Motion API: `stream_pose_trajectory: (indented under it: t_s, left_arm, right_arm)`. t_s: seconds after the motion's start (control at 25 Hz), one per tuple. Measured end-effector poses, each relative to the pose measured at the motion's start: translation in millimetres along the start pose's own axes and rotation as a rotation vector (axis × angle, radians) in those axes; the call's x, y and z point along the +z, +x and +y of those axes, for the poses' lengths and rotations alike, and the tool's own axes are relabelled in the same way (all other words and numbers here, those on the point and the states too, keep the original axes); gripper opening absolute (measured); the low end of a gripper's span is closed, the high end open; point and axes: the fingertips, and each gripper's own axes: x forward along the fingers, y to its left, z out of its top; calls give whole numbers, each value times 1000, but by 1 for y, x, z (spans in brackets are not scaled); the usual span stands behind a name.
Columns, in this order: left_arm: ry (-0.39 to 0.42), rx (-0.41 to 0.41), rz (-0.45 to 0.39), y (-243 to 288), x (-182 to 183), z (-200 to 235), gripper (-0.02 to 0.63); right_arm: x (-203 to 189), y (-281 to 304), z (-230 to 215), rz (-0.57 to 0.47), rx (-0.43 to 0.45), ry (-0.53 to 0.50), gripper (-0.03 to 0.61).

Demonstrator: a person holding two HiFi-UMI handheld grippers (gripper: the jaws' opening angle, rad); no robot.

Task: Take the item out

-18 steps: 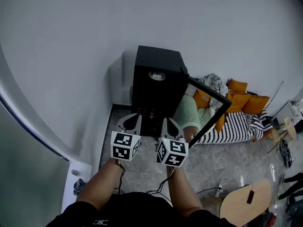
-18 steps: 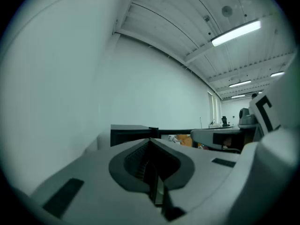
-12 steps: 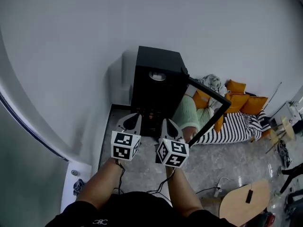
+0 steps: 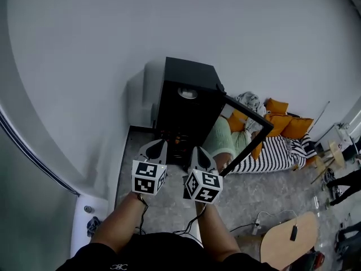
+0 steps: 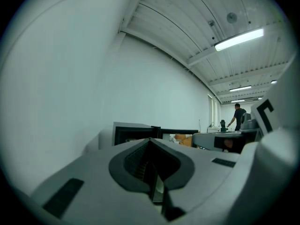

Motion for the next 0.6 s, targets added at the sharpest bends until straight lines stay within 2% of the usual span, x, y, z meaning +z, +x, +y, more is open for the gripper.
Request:
stream_pose_trajectory:
  t_s: [0.32, 0.6]
  left_arm:
    - [-25, -28, -9, -14, -8, 15, 0]
    - [-34, -12, -1, -27, -16, 34, 0]
  right_arm:
    - [-4, -3, 16, 13, -31, 99, 3]
    - [-14, -3, 33, 21, -14, 84, 3]
